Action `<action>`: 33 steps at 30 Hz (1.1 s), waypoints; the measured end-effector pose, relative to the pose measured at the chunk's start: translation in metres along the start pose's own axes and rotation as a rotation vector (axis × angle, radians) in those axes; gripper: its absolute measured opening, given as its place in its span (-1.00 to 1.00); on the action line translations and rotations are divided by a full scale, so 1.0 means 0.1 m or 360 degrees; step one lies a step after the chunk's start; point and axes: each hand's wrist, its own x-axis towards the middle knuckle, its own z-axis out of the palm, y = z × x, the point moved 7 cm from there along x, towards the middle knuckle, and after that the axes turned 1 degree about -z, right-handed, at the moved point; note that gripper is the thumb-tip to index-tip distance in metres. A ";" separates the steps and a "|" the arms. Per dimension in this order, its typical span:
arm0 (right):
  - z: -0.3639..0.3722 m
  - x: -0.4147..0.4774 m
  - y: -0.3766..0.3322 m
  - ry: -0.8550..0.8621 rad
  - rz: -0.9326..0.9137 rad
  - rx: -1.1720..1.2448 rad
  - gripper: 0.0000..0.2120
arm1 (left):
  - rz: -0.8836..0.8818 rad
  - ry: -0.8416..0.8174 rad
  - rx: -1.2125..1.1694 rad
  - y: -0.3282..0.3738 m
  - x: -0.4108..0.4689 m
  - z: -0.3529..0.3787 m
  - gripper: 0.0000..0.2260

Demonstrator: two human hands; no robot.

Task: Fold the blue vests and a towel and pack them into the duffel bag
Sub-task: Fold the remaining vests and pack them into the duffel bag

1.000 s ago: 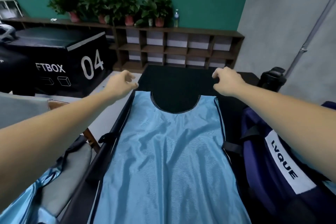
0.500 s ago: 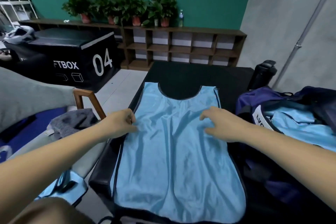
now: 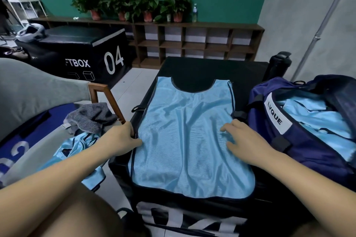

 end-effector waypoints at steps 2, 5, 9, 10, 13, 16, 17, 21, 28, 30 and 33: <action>0.03 -0.01 0.01 -0.0050 0.0002 -0.0060 -0.69 | 0.0017 0.0033 0.0039 -0.01 0.03 -0.02 -0.65; 0.06 -0.01 0.10 -0.0117 0.0054 -0.0112 -0.79 | -0.0024 0.0038 0.0021 -0.09 0.08 -0.07 -0.66; 0.04 -0.01 0.18 -0.0115 0.0081 -0.0154 -0.82 | -0.0025 0.0027 0.0064 -0.13 0.13 -0.06 -0.69; 0.05 -0.01 0.17 -0.0103 0.0078 -0.0172 -0.83 | 0.0018 0.0068 0.0050 -0.09 0.14 -0.08 -0.70; 0.02 0.03 0.11 -0.0028 0.0065 -0.0186 -0.84 | 0.0111 0.0256 -0.0115 0.04 0.19 -0.16 -0.71; -0.02 0.08 0.05 0.0069 -0.0003 -0.0138 -0.80 | 0.0097 0.0333 -0.0157 0.08 0.26 -0.15 -0.66; -0.01 0.10 0.02 0.0084 -0.0046 -0.0097 -0.78 | 0.0110 0.0367 -0.0101 0.10 0.29 -0.14 -0.63; 0.08 0.13 -0.21 0.0010 -0.0273 0.0055 -0.71 | 0.0178 0.0545 0.0132 0.26 0.38 -0.14 -0.61; 0.15 0.17 -0.06 -0.0091 -0.0055 -0.0203 -0.64 | -0.0020 0.0368 0.0106 0.06 0.59 -0.06 -0.62; 0.13 0.17 0.00 -0.0126 0.0040 -0.0291 -0.66 | -0.0048 0.0344 0.0091 0.00 0.64 -0.06 -0.62; 0.09 0.22 0.00 -0.0188 0.0099 -0.0340 -0.68 | -0.0032 0.0349 0.0075 0.06 0.73 -0.06 -0.65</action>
